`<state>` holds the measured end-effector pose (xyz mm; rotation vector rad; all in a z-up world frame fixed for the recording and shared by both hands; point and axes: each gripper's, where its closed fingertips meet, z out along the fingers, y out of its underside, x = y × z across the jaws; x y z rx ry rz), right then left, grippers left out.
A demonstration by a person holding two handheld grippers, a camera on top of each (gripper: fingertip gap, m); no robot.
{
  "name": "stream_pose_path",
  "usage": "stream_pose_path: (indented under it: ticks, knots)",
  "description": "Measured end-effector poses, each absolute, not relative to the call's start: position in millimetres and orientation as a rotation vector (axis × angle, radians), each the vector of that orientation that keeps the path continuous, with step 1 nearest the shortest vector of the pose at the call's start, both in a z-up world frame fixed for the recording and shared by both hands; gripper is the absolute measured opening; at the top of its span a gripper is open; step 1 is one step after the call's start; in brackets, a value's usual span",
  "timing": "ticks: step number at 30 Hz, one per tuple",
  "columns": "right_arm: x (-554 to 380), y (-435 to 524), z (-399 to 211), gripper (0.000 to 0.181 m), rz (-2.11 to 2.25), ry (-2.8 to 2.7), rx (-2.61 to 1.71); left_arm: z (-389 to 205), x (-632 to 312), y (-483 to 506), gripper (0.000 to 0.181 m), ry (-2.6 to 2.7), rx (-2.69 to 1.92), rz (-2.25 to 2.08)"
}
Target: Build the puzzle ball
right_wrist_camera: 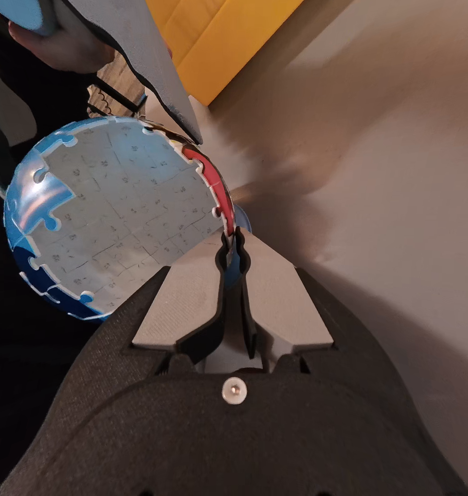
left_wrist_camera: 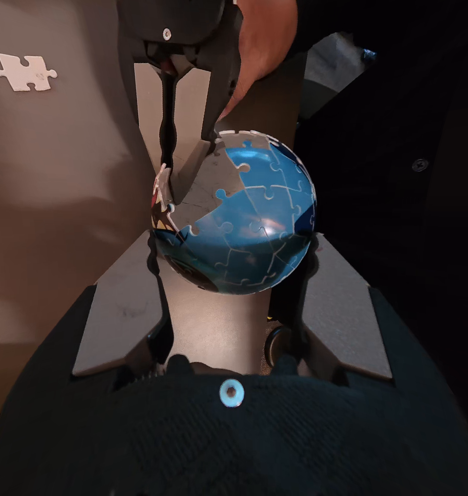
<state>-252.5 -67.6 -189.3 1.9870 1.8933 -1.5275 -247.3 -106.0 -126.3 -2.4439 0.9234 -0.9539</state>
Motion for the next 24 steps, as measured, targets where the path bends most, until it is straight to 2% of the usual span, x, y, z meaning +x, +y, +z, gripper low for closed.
stream_pose_path:
  ticks: [24]
  knots:
    - [-249.7, -68.7, -189.0, 0.001, -1.498, 2.094, 1.918, -125.8, -242.7, -106.9, 0.11, 0.912, -2.469, -0.912]
